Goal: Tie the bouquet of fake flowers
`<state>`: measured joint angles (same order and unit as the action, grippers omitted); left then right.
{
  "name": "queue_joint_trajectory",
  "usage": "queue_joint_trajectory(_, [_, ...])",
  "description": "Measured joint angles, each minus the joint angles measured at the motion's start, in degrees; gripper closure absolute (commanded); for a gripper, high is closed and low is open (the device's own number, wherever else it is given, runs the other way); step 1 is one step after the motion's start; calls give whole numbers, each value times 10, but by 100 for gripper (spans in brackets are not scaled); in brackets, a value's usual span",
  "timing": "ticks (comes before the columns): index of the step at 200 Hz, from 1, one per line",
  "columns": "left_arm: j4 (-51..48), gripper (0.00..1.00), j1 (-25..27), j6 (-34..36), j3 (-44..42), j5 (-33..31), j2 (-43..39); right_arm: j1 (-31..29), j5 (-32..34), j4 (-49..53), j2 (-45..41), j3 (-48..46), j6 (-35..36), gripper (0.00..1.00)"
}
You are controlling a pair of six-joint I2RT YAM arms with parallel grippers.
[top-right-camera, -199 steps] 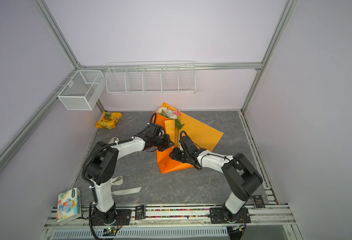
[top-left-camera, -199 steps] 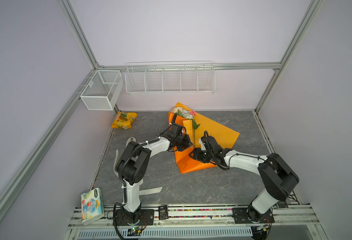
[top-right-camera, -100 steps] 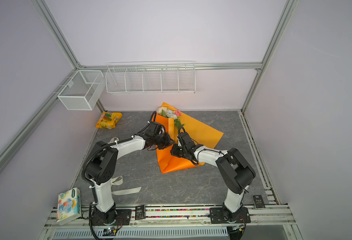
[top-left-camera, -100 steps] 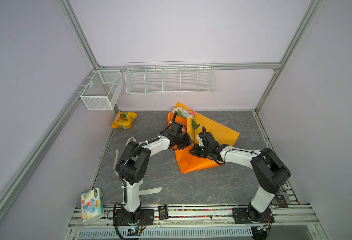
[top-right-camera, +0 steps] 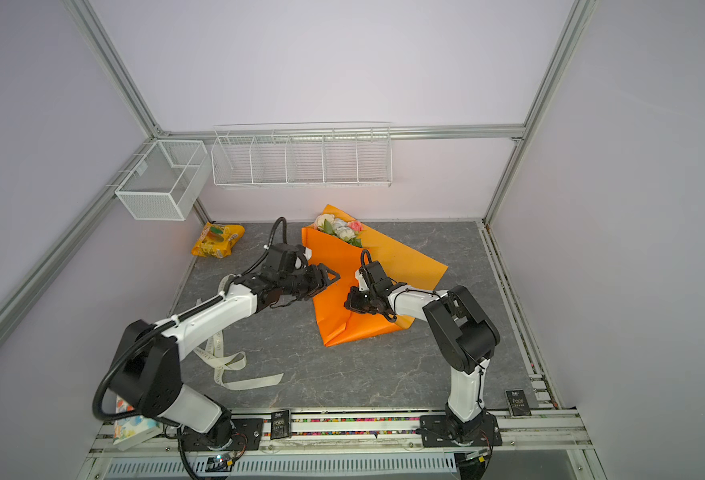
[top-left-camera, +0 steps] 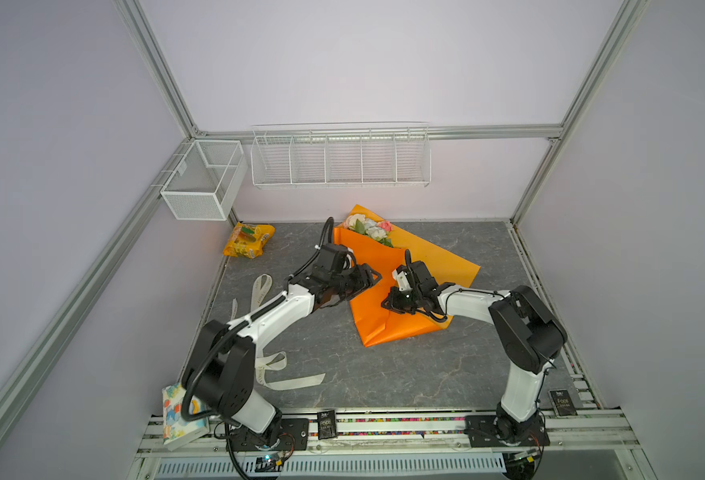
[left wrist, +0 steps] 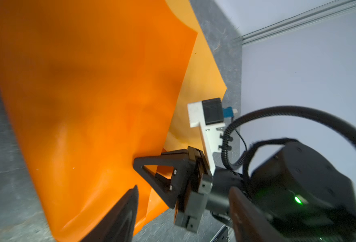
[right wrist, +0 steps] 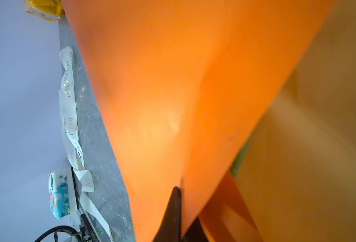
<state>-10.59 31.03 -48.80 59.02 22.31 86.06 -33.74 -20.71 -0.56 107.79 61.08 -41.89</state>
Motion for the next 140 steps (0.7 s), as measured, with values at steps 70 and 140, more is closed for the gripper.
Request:
queue_joint_trajectory(70, [106, 66, -107, -57, -73, 89, 85, 2, -1, 36, 3, 27, 24, 93])
queue_joint_trajectory(140, [166, 62, -132, -75, 83, 110, 231, 6, -4, 65, 22, 47, 45, 93])
